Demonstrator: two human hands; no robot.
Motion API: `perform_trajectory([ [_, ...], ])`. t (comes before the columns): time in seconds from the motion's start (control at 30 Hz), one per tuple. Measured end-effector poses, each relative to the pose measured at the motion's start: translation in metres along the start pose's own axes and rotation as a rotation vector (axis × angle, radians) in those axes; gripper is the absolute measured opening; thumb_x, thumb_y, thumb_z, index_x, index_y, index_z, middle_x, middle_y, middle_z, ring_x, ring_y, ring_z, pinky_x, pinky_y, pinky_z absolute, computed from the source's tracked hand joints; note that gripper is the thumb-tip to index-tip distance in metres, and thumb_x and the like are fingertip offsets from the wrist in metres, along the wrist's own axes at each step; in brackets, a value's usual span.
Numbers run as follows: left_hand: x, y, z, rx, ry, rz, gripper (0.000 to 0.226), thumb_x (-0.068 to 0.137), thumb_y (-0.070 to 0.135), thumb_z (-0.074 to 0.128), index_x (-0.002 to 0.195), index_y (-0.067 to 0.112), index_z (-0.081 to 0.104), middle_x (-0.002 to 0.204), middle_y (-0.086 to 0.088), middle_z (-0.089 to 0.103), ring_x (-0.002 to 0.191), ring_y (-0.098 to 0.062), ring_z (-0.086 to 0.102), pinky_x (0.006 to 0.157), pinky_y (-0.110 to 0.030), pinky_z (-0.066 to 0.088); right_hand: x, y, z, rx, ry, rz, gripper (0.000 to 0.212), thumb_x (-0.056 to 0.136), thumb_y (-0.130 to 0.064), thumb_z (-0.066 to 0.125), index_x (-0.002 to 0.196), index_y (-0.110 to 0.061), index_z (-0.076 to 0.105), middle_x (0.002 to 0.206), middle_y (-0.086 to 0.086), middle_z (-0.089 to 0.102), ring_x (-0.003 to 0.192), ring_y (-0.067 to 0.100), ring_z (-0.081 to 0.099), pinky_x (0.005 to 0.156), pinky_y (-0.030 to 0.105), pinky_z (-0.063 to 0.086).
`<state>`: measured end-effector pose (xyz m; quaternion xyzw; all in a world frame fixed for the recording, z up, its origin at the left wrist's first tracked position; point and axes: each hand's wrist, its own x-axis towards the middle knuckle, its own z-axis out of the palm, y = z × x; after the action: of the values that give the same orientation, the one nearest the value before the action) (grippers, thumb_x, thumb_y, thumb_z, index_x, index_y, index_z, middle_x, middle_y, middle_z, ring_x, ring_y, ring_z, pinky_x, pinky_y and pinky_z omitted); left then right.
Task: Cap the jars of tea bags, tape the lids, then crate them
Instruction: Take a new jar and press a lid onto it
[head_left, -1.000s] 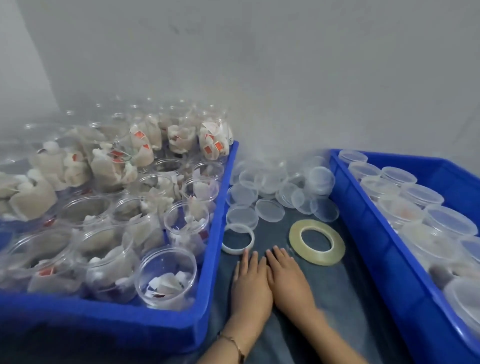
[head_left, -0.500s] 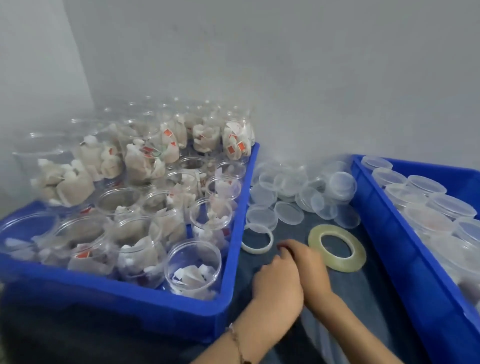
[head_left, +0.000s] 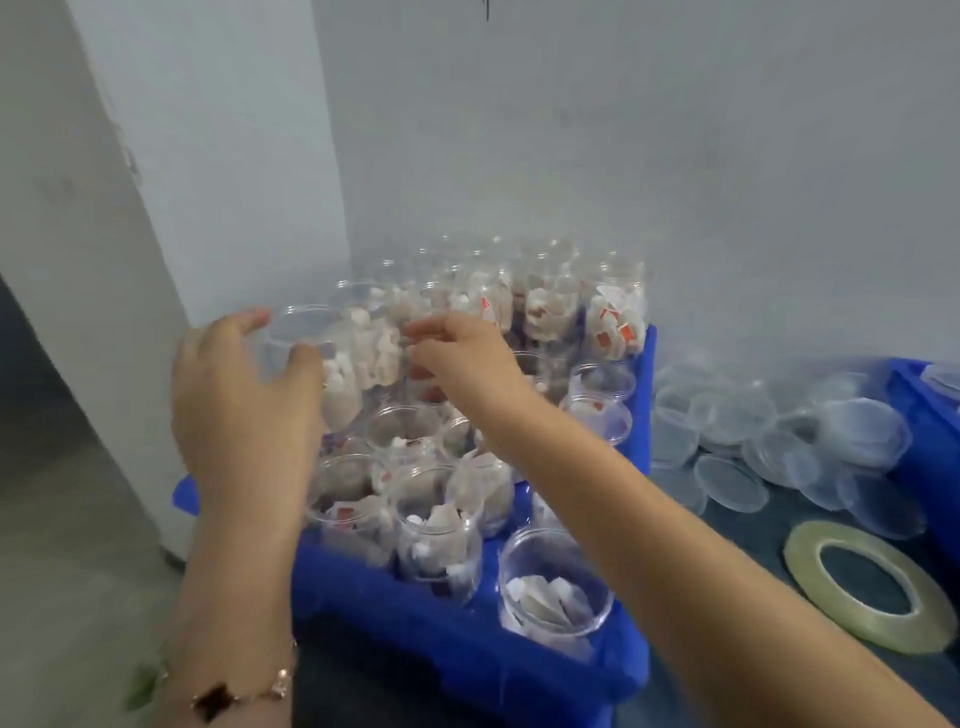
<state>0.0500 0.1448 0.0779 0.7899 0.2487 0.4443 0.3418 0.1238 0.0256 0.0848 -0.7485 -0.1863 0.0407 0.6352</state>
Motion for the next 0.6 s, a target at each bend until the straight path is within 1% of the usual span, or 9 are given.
perform_trajectory([
  [0.07,0.023,-0.018,0.008,0.018,-0.080,-0.052,0.071,0.077,0.033,0.071,0.137,0.011,0.041,0.137,-0.014,0.044,0.124,-0.033,0.043,0.102,-0.043,0.038,0.020,0.006,0.019,0.034,-0.055,0.091,0.035,0.087,-0.006,0.056,0.121,-0.008,0.056,0.102,0.007,0.062,0.095,0.022,0.060,0.080,0.033,0.048],
  [0.17,0.050,-0.036,0.036,0.011,-0.311,-0.207,0.106,0.068,0.032,0.083,0.147,0.007,0.017,0.147,-0.019,0.028,0.134,-0.033,0.033,0.105,-0.041,0.033,0.043,0.018,0.043,-0.078,-0.105,0.151,0.055,0.087,-0.008,0.056,0.139,-0.007,0.041,0.135,0.013,0.050,0.108,0.023,0.051,0.082,0.031,0.043],
  [0.2,0.056,-0.041,0.046,-0.005,-0.377,-0.259,0.111,0.066,0.032,0.085,0.148,0.006,0.014,0.148,-0.019,0.028,0.134,-0.033,0.034,0.103,-0.041,0.034,0.049,0.021,0.049,-0.136,-0.115,0.160,0.057,0.088,-0.008,0.053,0.143,-0.009,0.036,0.142,0.013,0.044,0.113,0.023,0.048,0.085,0.029,0.042],
  [0.27,0.063,-0.054,0.064,-0.060,-0.464,-0.317,0.106,0.064,0.030,0.086,0.143,0.005,0.020,0.143,-0.019,0.037,0.124,-0.033,0.045,0.093,-0.040,0.045,0.054,0.029,0.056,-0.194,-0.132,0.167,0.059,0.092,-0.008,0.046,0.148,-0.012,0.027,0.151,0.010,0.033,0.131,0.024,0.039,0.103,0.029,0.035],
  [0.3,0.064,-0.060,0.069,-0.086,-0.467,-0.317,0.099,0.064,0.028,0.086,0.139,0.004,0.025,0.138,-0.018,0.043,0.114,-0.030,0.051,0.081,-0.035,0.050,0.054,0.033,0.060,-0.189,-0.149,0.167,0.058,0.094,-0.008,0.044,0.148,-0.012,0.024,0.153,0.009,0.029,0.136,0.025,0.033,0.110,0.030,0.030],
  [0.37,0.061,-0.067,0.077,-0.085,-0.392,-0.275,0.083,0.067,0.025,0.083,0.129,0.004,0.033,0.129,-0.018,0.049,0.099,-0.028,0.055,0.065,-0.026,0.044,0.053,0.040,0.063,-0.151,-0.178,0.164,0.052,0.095,-0.007,0.042,0.146,-0.006,0.030,0.151,0.012,0.032,0.138,0.025,0.031,0.113,0.033,0.027],
  [0.47,0.051,-0.061,0.079,-0.014,-0.243,-0.208,0.072,0.072,0.028,0.078,0.127,0.004,0.038,0.127,-0.021,0.050,0.103,-0.041,0.056,0.073,-0.036,0.041,0.043,0.037,0.065,-0.088,-0.176,0.139,0.035,0.099,-0.014,0.036,0.126,0.002,0.051,0.135,0.019,0.049,0.128,0.030,0.042,0.109,0.037,0.029],
  [0.53,0.045,-0.051,0.075,0.010,-0.154,-0.191,0.073,0.074,0.030,0.077,0.130,0.005,0.039,0.130,-0.020,0.050,0.107,-0.042,0.055,0.080,-0.042,0.042,0.033,0.030,0.063,-0.109,-0.166,0.108,0.038,0.101,-0.026,0.030,0.113,-0.001,0.056,0.126,0.019,0.054,0.122,0.031,0.045,0.106,0.038,0.031],
  [0.6,0.039,-0.037,0.067,0.002,-0.091,-0.160,0.075,0.075,0.032,0.076,0.134,0.006,0.039,0.132,-0.019,0.049,0.112,-0.041,0.053,0.088,-0.044,0.042,0.017,0.024,0.054,-0.120,-0.127,0.044,0.036,0.099,-0.035,0.030,0.103,-0.010,0.055,0.113,0.012,0.060,0.109,0.028,0.051,0.095,0.035,0.036],
])
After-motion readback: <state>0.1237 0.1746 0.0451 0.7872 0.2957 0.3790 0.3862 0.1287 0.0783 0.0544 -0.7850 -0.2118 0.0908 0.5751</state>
